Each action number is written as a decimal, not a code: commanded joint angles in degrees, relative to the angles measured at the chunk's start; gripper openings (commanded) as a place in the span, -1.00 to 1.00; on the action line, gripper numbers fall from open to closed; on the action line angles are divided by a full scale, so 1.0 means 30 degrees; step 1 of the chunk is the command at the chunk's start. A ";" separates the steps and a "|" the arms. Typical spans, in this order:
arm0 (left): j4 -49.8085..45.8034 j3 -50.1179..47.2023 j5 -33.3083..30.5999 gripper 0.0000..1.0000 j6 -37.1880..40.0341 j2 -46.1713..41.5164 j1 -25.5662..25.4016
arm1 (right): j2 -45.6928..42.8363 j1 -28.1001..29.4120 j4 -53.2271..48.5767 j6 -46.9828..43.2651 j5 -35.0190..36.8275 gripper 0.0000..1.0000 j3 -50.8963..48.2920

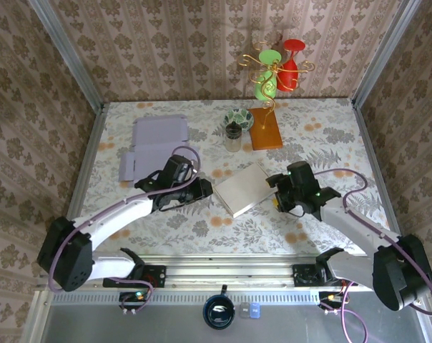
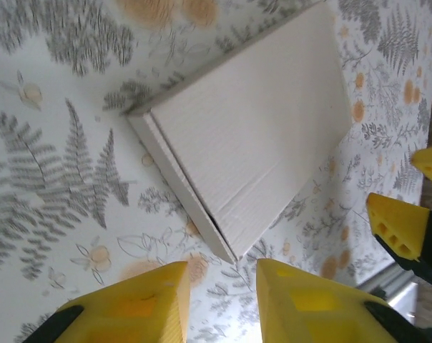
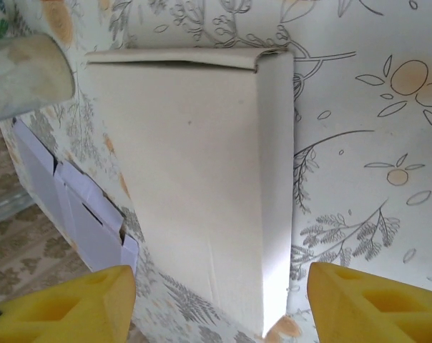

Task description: Fold the paper box

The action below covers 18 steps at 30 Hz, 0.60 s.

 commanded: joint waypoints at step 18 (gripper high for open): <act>0.6132 0.0065 0.2271 -0.23 -0.8186 0.6886 -0.1438 | -0.1692 -0.0252 -0.6007 -0.7401 -0.1580 0.29 0.5319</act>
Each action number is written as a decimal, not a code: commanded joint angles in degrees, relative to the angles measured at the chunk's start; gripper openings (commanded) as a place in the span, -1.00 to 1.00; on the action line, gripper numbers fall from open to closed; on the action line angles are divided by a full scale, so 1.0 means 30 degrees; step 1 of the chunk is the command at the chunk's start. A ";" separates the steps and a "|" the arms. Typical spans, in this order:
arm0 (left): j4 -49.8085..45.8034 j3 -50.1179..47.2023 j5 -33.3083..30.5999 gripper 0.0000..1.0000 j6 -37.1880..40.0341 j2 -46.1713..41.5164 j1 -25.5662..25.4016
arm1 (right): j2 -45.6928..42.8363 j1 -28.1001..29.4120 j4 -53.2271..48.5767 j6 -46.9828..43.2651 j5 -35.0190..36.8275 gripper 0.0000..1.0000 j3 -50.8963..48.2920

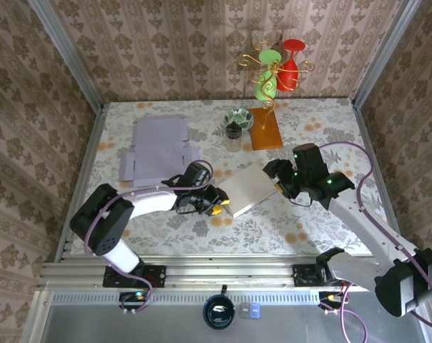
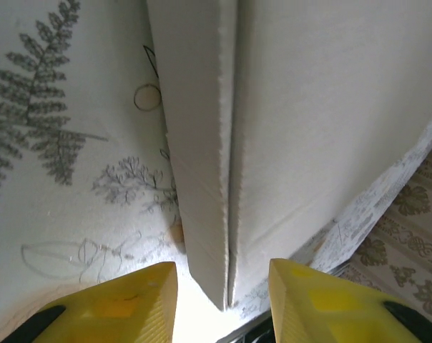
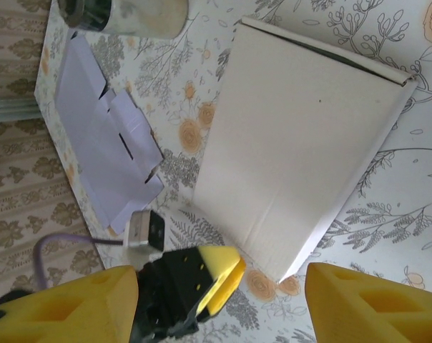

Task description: Fold the paper box

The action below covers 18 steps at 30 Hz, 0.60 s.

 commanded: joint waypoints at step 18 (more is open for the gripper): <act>0.0403 0.7314 -0.0586 -0.78 0.1505 0.6951 -0.1143 | -0.4135 -0.0728 -0.5213 -0.2292 -0.0299 0.24 0.1580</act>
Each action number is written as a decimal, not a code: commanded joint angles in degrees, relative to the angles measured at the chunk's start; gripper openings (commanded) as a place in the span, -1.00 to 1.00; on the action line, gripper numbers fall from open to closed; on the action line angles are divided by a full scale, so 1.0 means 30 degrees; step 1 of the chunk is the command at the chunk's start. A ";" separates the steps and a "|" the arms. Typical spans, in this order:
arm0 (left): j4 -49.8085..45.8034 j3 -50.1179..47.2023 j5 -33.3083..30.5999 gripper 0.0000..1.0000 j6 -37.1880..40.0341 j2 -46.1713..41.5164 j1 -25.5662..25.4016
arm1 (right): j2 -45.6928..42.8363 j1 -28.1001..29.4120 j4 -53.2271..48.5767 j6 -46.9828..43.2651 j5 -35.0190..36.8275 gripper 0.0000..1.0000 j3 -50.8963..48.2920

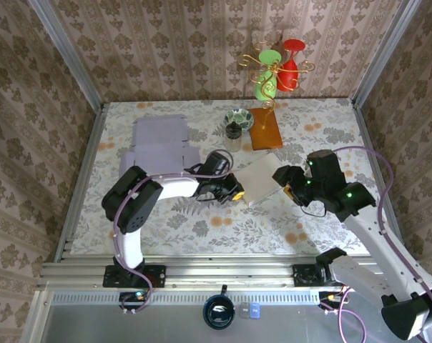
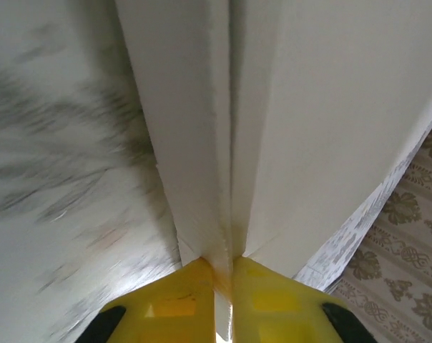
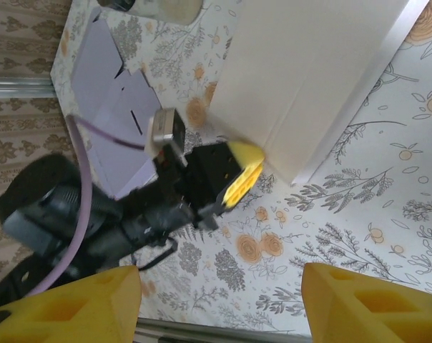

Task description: Fold the paper box

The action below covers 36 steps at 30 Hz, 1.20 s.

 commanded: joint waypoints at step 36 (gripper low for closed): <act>0.2818 0.7022 0.0478 -0.27 0.1584 0.4065 -0.1150 | -0.3833 -0.1169 -0.2965 -0.1665 0.1241 0.26 0.1546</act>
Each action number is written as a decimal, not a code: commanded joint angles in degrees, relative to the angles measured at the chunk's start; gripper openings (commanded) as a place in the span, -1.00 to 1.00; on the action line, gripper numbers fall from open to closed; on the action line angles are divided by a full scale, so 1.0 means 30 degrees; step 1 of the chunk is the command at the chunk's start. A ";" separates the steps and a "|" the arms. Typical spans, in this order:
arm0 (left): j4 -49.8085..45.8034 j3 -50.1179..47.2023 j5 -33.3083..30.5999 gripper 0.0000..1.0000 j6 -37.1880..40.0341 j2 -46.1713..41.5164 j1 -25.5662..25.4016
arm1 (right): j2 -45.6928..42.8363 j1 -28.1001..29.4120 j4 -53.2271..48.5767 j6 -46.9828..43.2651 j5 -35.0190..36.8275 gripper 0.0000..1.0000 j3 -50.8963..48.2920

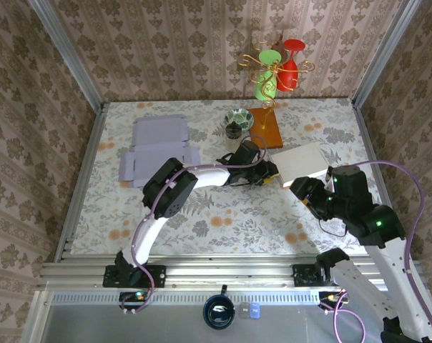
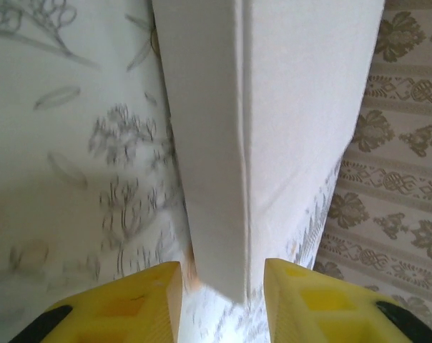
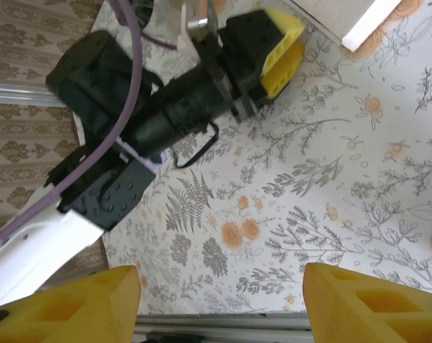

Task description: Fold the paper box

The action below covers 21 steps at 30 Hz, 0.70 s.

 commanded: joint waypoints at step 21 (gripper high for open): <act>-1.3796 -0.8565 -0.1472 -0.51 1.1836 -1.2841 1.5210 | 0.8142 0.4121 0.9590 0.1183 0.0862 0.17 0.0103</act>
